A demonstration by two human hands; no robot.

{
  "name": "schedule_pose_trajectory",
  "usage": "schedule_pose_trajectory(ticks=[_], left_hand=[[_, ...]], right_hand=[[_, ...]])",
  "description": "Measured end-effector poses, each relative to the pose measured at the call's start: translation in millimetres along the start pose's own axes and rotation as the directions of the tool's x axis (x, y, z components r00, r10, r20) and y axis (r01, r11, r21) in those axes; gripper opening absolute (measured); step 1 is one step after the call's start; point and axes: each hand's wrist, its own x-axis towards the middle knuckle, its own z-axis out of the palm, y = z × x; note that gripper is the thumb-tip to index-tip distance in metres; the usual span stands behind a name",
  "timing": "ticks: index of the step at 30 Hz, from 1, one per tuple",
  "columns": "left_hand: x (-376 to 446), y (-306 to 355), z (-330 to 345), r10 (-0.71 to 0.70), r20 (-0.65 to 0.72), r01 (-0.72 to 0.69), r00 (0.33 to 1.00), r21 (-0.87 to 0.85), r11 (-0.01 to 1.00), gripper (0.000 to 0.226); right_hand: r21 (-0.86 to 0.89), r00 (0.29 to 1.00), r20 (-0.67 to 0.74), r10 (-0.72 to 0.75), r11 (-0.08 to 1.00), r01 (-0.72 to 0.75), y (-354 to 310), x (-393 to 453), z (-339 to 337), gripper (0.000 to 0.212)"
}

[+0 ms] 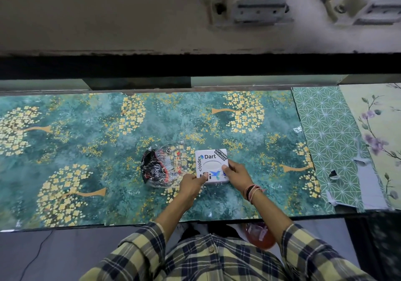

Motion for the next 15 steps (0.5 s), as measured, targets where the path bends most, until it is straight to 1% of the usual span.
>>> schedule_pose_trajectory(ticks=[4, 8, 11, 12, 14, 15], left_hand=[[0.3, 1.1, 0.0, 0.021, -0.008, -0.021, 1.0, 0.031, 0.999, 0.032], [0.4, -0.8, -1.5, 0.033, -0.001, -0.033, 0.999, 0.043, 0.999, 0.041], [-1.8, -2.3, -2.5, 0.051, 0.018, -0.051, 0.999, 0.037, 0.998, 0.034], [-2.6, -3.2, -2.4, 0.052, 0.01, -0.052, 0.999, 0.032, 0.998, 0.035], [-5.3, -2.4, -2.9, 0.066, -0.02, -0.066, 0.998, 0.026, 0.998, 0.045], [-7.2, -1.0, -2.8, 0.076, -0.024, -0.075, 0.997, 0.035, 0.997, 0.045]], right_hand=[[-0.017, 1.0, -0.014, -0.001, 1.0, 0.001, -5.3, -3.3, 1.7, 0.028], [-0.025, 1.0, -0.02, -0.005, 1.0, 0.004, -3.5, -3.0, 2.5, 0.025], [-0.01, 0.999, -0.032, -0.008, 1.0, 0.008, -7.8, -7.6, 4.4, 0.024], [-0.007, 0.999, -0.032, -0.004, 1.0, 0.003, -9.9, -9.2, 4.7, 0.024], [-0.003, 1.0, -0.029, 0.004, 1.0, -0.004, -11.9, -10.3, 4.9, 0.024], [-0.001, 0.999, -0.029, 0.014, 1.0, -0.014, -10.2, -9.3, 4.8, 0.025]])
